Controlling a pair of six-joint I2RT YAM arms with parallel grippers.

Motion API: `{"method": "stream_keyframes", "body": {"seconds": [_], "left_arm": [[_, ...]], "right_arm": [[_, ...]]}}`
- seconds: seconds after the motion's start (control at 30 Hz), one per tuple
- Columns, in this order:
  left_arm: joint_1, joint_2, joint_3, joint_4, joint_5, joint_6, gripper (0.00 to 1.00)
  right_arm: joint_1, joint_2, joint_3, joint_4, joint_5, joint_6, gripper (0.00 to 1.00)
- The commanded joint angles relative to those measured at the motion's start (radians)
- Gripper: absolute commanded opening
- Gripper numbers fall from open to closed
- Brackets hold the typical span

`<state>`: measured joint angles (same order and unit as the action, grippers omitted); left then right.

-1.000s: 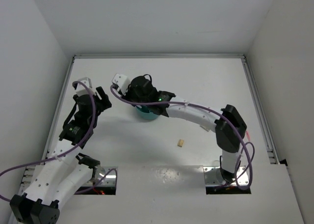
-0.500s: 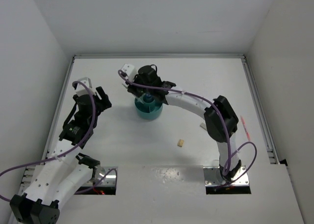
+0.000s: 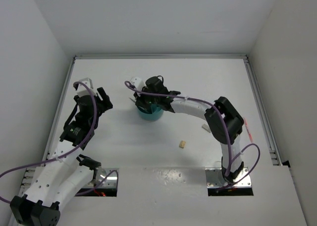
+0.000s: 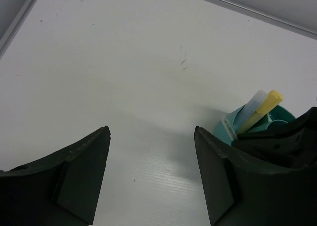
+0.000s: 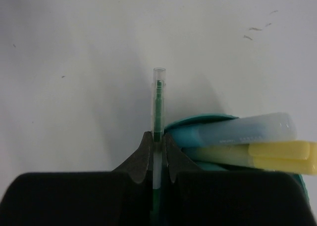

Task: Sort the stationery into containers
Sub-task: Place the pen in the storage box, then pick up the pen from the center of the board.

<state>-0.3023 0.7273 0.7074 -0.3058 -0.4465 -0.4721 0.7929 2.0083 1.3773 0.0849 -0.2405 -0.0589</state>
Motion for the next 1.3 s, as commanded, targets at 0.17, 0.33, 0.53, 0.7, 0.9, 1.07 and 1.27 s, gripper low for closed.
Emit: {"method": "stream_keyframes", "body": {"seconds": [0.17,0.33,0.53,0.7,0.9,1.07,1.27], "left_arm": [[-0.006,0.0,0.003,0.025,-0.011,0.009,0.74],[-0.006,0.0,0.003,0.025,-0.011,0.009,0.74],[-0.006,0.0,0.003,0.025,-0.011,0.009,0.74],[-0.006,0.0,0.003,0.025,-0.011,0.009,0.74],[-0.006,-0.011,0.003,0.025,0.011,0.009,0.06],[-0.006,0.004,-0.025,0.097,0.304,0.039,0.0],[-0.006,0.164,0.03,0.099,0.705,0.155,0.66]], "right_arm": [[-0.007,-0.148,-0.095,0.101,-0.029,0.01,0.13],[-0.007,-0.167,-0.104,0.092,-0.029,0.01,0.37],[-0.007,-0.178,-0.104,0.082,-0.019,0.01,0.41],[-0.007,-0.227,-0.084,0.024,-0.019,-0.044,0.36],[-0.017,-0.331,0.095,-0.171,0.494,-0.079,0.0],[-0.079,-0.454,-0.026,-0.181,0.92,-0.171,0.12],[-0.3,-0.566,-0.263,-0.402,0.882,-0.127,0.39]]}}
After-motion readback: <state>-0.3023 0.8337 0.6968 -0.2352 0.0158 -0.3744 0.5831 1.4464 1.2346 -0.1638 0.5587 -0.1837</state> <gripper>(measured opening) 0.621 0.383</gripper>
